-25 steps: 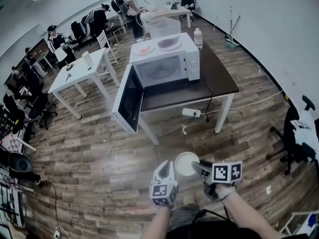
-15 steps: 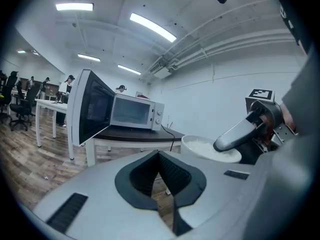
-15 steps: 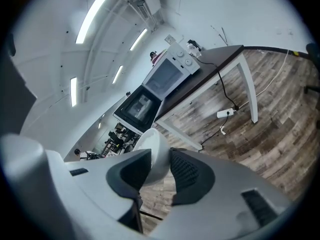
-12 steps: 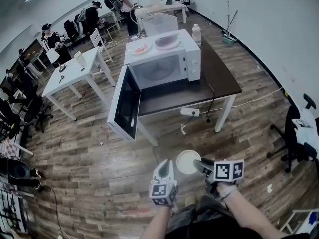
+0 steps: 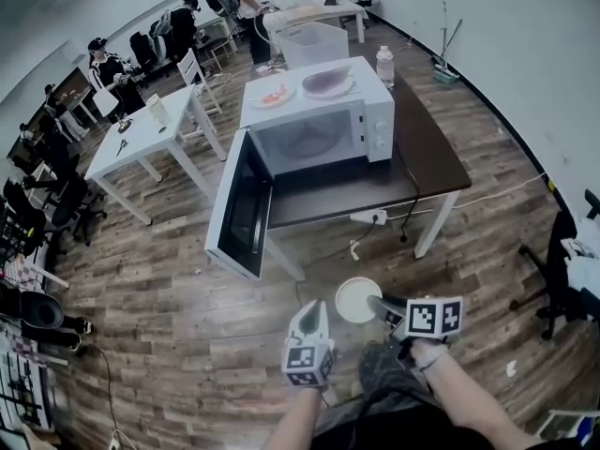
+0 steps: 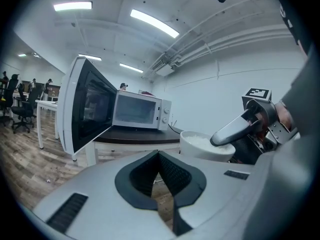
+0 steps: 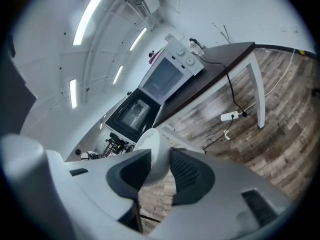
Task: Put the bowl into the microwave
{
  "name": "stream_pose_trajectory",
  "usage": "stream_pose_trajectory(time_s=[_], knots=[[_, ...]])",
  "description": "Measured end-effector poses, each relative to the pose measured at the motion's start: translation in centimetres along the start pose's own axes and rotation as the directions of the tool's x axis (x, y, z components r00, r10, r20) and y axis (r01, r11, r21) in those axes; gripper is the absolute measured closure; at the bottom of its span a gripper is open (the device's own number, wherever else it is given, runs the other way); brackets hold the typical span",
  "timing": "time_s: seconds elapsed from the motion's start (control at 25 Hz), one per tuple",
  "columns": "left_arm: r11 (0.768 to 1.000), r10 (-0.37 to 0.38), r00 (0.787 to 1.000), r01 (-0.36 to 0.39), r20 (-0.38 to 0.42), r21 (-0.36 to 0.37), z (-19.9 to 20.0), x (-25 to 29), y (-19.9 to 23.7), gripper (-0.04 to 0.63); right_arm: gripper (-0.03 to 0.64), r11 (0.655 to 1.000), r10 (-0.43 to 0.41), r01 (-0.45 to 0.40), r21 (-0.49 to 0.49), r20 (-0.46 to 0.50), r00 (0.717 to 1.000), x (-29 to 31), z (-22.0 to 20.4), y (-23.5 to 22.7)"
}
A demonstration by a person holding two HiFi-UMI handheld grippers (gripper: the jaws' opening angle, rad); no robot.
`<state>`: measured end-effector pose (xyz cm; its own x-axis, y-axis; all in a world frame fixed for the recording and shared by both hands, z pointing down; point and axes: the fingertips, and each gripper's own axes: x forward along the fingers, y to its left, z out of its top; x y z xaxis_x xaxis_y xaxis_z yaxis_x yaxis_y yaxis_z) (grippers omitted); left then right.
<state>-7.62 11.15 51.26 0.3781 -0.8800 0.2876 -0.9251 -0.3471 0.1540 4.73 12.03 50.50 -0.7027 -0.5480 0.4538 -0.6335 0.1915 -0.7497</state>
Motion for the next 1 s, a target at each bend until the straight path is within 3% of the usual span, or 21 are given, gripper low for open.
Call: stream_pose_trajectory(time_s=[0.32, 0.48, 1.0], knots=[[1.0, 0.019, 0.999, -0.019, 0.026, 0.002, 3.1, 6.2, 2.2, 0.595, 0.495, 1.0, 0.028, -0.028, -0.005, -0.015, 0.999, 4.1, 5.8, -0.7], [0.999, 0.009, 1.0, -0.01, 0.028, 0.037, 4.4, 9.1, 2.7, 0.595, 0.495, 1.0, 0.03, -0.03, -0.007, -0.03, 0.999, 5.9, 8.3, -1.5], [0.999, 0.035, 0.999, -0.035, 0.002, 0.012, 5.6, 15.6, 4.2, 0.595, 0.495, 0.999, 0.051, -0.051, 0.015, -0.035, 0.998, 10.0, 15.2, -3.6]])
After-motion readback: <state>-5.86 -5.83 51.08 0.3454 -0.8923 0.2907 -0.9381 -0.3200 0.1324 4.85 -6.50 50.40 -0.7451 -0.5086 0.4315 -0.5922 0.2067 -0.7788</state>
